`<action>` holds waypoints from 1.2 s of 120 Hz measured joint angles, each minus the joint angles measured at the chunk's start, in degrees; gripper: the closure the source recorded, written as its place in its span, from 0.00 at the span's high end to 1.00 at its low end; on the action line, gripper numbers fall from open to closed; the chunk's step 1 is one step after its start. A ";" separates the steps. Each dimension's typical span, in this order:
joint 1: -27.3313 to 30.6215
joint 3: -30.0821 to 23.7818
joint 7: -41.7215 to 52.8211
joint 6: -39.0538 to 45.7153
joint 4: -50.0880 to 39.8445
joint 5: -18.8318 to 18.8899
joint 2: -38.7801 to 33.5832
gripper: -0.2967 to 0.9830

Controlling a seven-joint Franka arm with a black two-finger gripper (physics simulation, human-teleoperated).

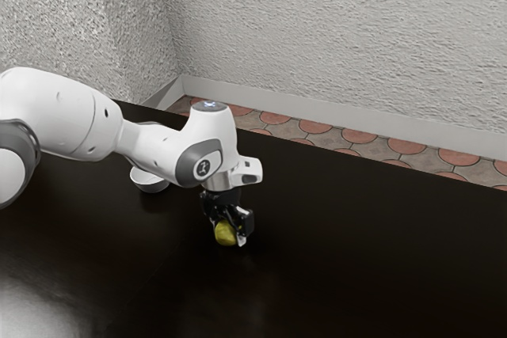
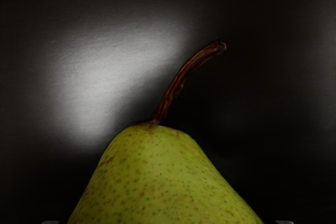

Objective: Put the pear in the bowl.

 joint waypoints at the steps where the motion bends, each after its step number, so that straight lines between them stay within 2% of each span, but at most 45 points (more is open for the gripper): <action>1: 0.00 0.00 0.01 0.00 0.00 0.00 -0.01 0.61; 35: 0.23 0.03 -0.28 -0.23 -0.02 -0.11 -1.34 0.52; 73: 2.31 0.01 -1.24 -2.70 -0.91 0.28 -8.34 0.48; 106: 8.93 0.12 -1.44 -9.03 -0.62 0.87 -13.61 0.49; 144: 17.61 0.33 2.31 -13.41 6.31 4.03 -12.00 0.50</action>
